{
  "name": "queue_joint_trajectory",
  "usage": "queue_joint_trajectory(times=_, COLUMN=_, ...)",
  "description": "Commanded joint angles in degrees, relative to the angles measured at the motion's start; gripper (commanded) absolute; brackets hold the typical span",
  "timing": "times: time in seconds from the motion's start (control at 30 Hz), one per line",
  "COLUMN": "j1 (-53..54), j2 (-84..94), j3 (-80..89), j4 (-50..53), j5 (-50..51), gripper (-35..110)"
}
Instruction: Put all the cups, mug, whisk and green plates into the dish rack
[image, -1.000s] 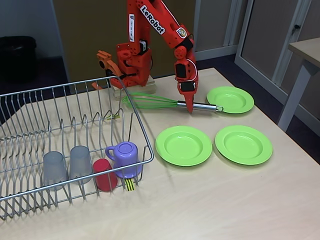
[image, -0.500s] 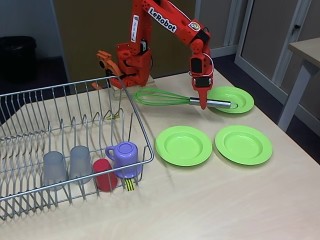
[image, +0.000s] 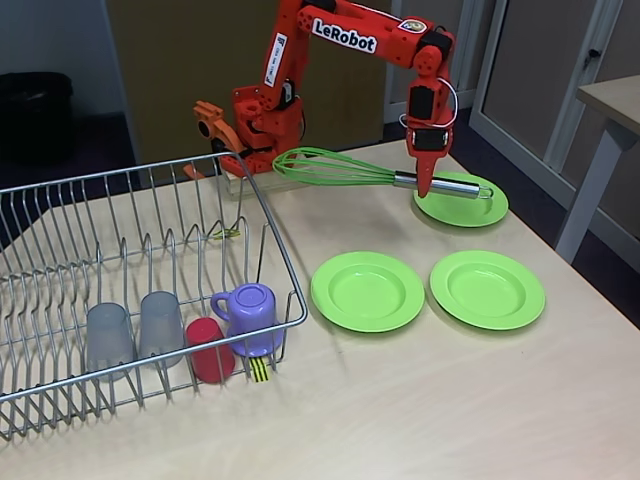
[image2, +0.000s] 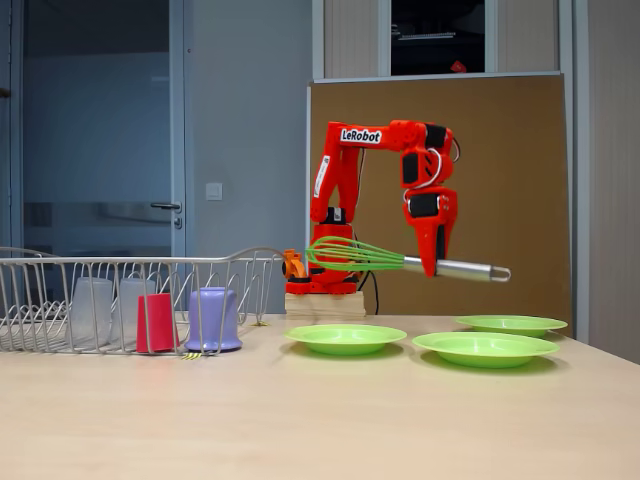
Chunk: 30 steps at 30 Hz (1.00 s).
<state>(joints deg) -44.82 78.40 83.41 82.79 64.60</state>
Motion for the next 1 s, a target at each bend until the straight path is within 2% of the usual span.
queue_joint_trajectory(times=0.0, j1=1.41, j2=2.20, j3=-4.57, j4=5.62, j5=-2.46, gripper=0)
queue_joint_trajectory(times=0.17, j1=5.36, j2=6.33, j3=-4.92, j4=9.14, j5=-10.28, gripper=0)
queue_joint_trajectory(times=0.5, j1=18.90, j2=21.53, j3=-2.72, j4=15.03, j5=-36.74, gripper=0)
queue_joint_trajectory(times=0.77, j1=35.68, j2=33.13, j3=-0.18, j4=15.64, j5=-61.52, gripper=0)
queue_joint_trajectory(times=0.97, j1=51.42, j2=32.17, j3=-2.11, j4=16.00, j5=-80.24, gripper=0)
